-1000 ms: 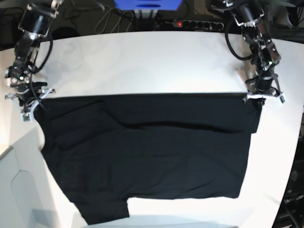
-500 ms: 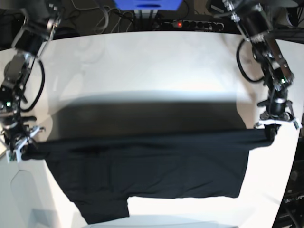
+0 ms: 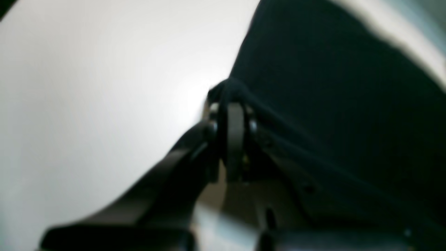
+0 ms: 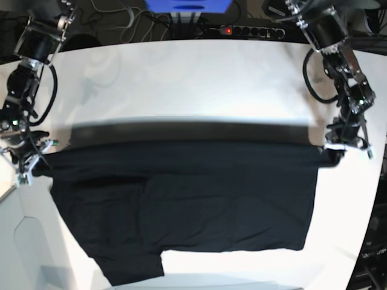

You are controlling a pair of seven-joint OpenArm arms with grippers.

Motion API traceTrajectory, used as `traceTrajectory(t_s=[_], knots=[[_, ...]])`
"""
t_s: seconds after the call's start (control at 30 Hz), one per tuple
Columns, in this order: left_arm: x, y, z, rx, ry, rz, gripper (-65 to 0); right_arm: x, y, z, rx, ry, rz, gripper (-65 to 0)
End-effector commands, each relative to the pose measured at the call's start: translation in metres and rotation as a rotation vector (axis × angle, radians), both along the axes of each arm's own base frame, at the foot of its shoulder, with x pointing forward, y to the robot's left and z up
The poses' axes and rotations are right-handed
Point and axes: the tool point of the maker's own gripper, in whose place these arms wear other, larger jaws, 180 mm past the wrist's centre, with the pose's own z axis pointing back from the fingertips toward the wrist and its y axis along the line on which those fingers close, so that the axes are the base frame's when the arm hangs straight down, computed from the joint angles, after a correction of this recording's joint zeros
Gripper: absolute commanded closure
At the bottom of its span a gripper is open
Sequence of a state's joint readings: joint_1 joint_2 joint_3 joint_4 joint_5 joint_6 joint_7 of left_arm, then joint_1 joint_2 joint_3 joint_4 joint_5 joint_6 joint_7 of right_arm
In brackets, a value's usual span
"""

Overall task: Fold the T-shirt properly
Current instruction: 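Drag the folded shirt back toward the robot with both grippers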

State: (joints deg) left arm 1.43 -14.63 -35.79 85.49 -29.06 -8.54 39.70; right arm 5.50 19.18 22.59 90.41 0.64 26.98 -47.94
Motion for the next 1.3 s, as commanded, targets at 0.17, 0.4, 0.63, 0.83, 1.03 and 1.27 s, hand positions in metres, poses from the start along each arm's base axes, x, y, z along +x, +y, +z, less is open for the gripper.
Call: traceTrajectory(t_s=[0.17, 0.4, 0.63, 0.83, 1.03, 1.27], knots=[[-0.023, 0.011, -0.007, 0.037, 0.024, 0.017, 0.0, -0.024, -0.009, -0.012, -0.033, 0.029, 0.005, 0.0], [-0.073, 0.031, -0.032, -0.006, 0.088, 0.138, 0.0, -0.063, 0.002, -0.018, -0.079, 0.068, 0.054, 0.0], [-0.113, 0.024, -0.042, 0.017, 0.154, 0.134, 0.0, -0.104, 0.011, -0.029, -0.106, 0.141, 0.091, 0.0], [-0.147, 0.013, -0.027, 0.089, 0.19, 0.089, 0.0, -0.14, 0.006, -0.045, -0.077, 0.207, 0.051, 0.0], [-0.171, 0.01, -0.028, 0.114, 0.242, 0.069, 0.0, -0.162, 0.008, -0.053, -0.038, 0.261, 0.102, 0.0], [-0.193, 0.01, -0.036, 0.117, 0.299, 0.066, 0.0, -0.192, 0.018, -0.069, -0.021, 0.345, 0.13, 0.0]])
